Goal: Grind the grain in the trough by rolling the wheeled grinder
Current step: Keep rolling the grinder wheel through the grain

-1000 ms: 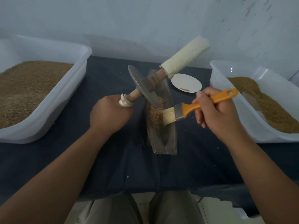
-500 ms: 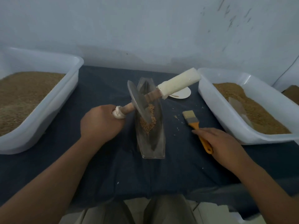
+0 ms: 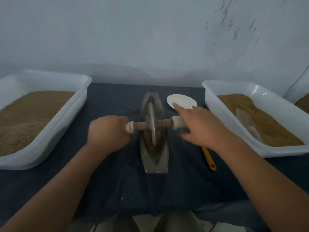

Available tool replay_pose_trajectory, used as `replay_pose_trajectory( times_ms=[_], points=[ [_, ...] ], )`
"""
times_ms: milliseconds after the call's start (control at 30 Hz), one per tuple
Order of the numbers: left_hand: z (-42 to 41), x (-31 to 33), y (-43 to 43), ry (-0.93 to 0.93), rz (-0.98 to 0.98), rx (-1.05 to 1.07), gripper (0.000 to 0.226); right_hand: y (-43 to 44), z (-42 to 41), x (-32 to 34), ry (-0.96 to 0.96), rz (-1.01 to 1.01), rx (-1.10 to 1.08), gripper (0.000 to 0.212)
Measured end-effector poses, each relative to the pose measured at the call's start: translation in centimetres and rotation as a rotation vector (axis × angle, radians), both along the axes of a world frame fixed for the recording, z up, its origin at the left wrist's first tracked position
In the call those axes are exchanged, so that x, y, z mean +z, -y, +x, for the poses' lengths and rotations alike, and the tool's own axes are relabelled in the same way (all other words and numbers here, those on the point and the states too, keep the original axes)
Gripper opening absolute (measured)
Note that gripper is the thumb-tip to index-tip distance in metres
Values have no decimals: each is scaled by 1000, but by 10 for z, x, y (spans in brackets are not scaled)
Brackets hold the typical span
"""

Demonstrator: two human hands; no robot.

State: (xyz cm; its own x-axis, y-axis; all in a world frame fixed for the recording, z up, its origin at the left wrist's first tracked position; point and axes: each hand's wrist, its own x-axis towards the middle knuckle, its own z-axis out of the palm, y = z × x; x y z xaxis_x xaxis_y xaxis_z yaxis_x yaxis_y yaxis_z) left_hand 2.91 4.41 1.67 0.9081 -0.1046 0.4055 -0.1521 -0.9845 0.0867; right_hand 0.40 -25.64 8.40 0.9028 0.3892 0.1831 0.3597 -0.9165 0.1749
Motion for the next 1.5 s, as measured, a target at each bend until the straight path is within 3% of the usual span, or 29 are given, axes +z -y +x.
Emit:
replay_pose_trajectory(
  times_ms=[100, 133, 300, 467, 700, 800, 967, 1100, 1300, 1400, 1500],
  points=[
    [4, 5, -3, 6, 106, -48, 43, 4, 13, -22, 105, 27, 18, 33],
    [8, 8, -2, 0, 137, -54, 42, 4, 20, -27, 109, 39, -22, 26],
    [57, 27, 14, -38, 225, -13, 32, -9, 74, -33, 14, 70, -223, 26],
    [70, 29, 17, -168, 161, 35, 28, -18, 91, -18, 94, 65, -163, 22],
    [-9, 16, -16, -190, 195, -112, 38, 8, 30, -23, -33, -40, 1, 25],
    [4, 18, -11, -210, 227, -106, 33, 5, 45, -30, -32, -55, -63, 28],
    [78, 31, 15, -134, 251, 10, 28, -10, 100, -40, 205, 91, -165, 29],
    [83, 37, 17, -123, 252, -25, 32, -10, 103, -35, 122, 108, -187, 25],
    [7, 20, -8, -229, 271, -108, 30, 14, 45, -36, -27, 38, -18, 41],
    [10, 18, -9, -291, 250, -117, 29, 12, 50, -37, 17, 12, -6, 43],
    [51, 25, 4, -236, 261, -81, 32, 1, 79, -43, 139, 45, -90, 39]
  ],
)
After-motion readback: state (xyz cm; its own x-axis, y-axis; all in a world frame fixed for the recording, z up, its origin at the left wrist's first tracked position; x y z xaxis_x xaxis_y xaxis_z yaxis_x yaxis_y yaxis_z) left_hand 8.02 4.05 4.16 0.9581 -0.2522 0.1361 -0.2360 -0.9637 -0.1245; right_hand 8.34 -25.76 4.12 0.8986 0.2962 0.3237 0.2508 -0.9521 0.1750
